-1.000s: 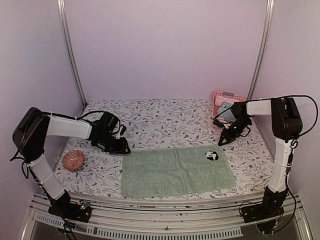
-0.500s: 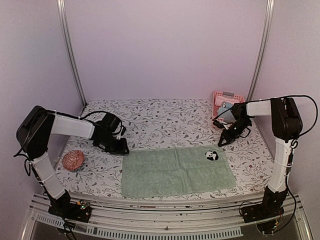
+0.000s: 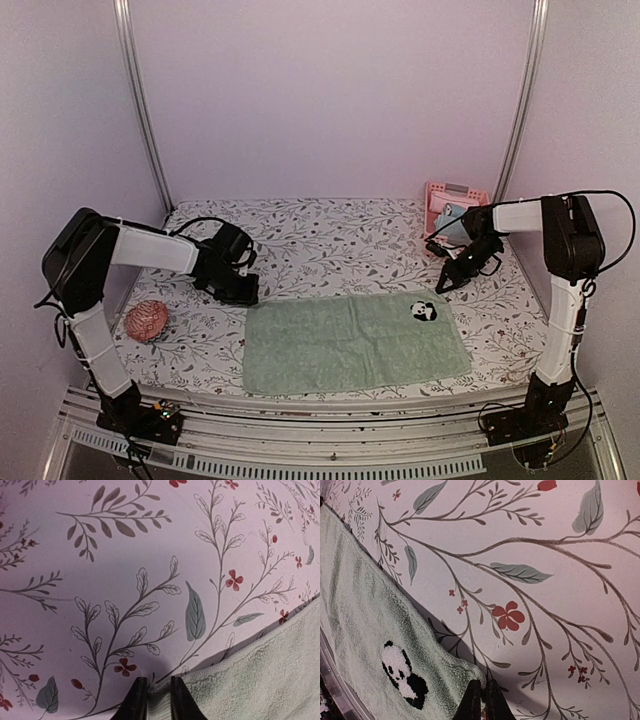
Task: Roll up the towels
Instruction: Pick up the towel from the center of the board.
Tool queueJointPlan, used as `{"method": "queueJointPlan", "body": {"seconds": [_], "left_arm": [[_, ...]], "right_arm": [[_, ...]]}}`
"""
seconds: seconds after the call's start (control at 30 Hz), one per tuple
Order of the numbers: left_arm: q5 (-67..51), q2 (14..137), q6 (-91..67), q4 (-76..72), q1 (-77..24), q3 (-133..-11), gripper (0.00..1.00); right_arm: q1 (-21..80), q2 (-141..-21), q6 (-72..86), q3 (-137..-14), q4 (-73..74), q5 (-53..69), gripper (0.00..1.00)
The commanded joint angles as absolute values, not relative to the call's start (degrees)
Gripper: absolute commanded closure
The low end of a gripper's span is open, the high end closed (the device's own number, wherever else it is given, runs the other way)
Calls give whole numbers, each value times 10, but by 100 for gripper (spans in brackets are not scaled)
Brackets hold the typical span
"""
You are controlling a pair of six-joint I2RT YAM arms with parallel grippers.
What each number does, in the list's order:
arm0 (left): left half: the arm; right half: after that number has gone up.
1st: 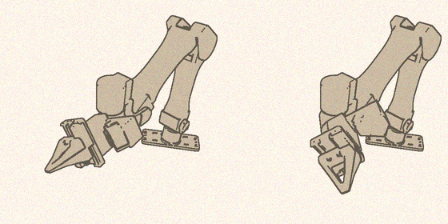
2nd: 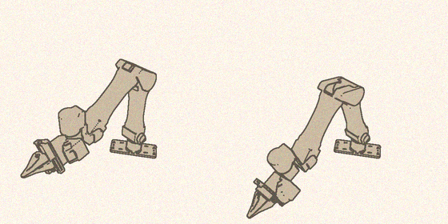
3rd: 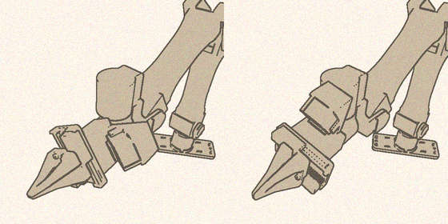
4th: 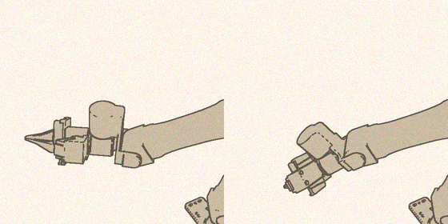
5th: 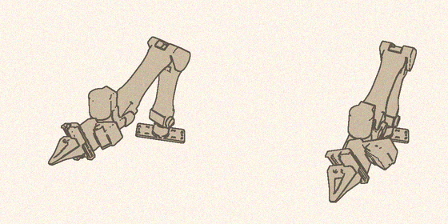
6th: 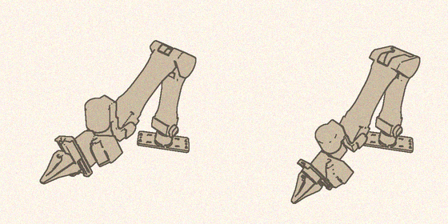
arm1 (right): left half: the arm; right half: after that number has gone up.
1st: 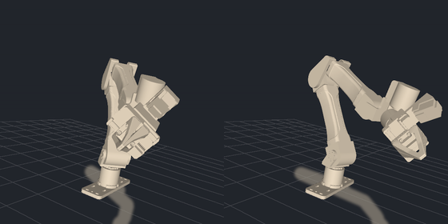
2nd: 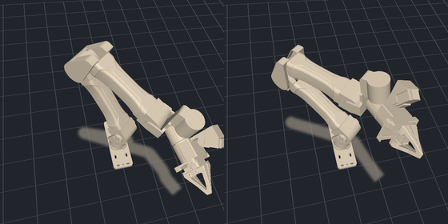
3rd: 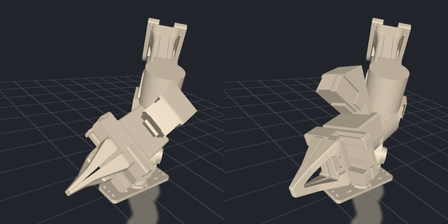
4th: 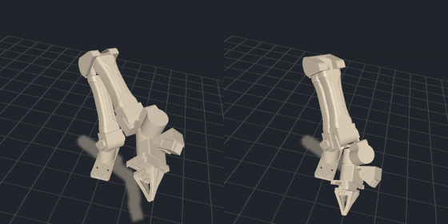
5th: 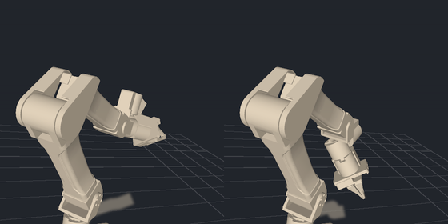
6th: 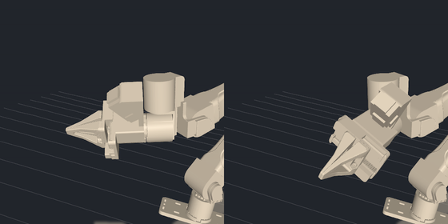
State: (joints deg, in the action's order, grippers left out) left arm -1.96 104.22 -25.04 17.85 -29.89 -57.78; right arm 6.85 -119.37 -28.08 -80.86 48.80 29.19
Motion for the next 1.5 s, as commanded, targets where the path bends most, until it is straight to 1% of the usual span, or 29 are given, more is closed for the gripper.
{"method": "queueJointPlan", "body": {"seconds": [0.0, 0.13, 0.23, 0.3, 0.47, 0.67, 0.83, 1.03, 1.2, 1.47], "left_arm": [[31, 1069, -242, 229, -316, -585, 80], [59, 1083, -242, 243, -326, -593, 81], [62, 1088, -240, 246, -328, -596, 91], [58, 1088, -238, 238, -328, -596, 100], [48, 1064, -232, 211, -327, -606, 100], [72, 999, -226, 183, -322, -627, 100], [82, 973, -215, 175, -316, -645, 100], [71, 955, -208, 170, -313, -642, 100], [51, 916, -204, 160, -313, -624, 100], [38, 883, -185, 169, -313, -631, 100]], "right_arm": [[72, -1201, -286, -798, 488, 293, 96], [72, -1204, -283, -800, 487, 293, 96], [72, -1202, -283, -800, 485, 291, 96], [71, -1198, -283, -800, 482, 286, 96], [61, -1181, -287, -816, 479, 281, 97], [36, -1153, -301, -866, 495, 278, 97], [25, -1134, -310, -890, 497, 281, 97], [22, -1119, -315, -882, 487, 289, 97], [19, -1089, -318, -863, 474, 301, 97], [16, -1069, -322, -874, 475, 306, 97]]}}
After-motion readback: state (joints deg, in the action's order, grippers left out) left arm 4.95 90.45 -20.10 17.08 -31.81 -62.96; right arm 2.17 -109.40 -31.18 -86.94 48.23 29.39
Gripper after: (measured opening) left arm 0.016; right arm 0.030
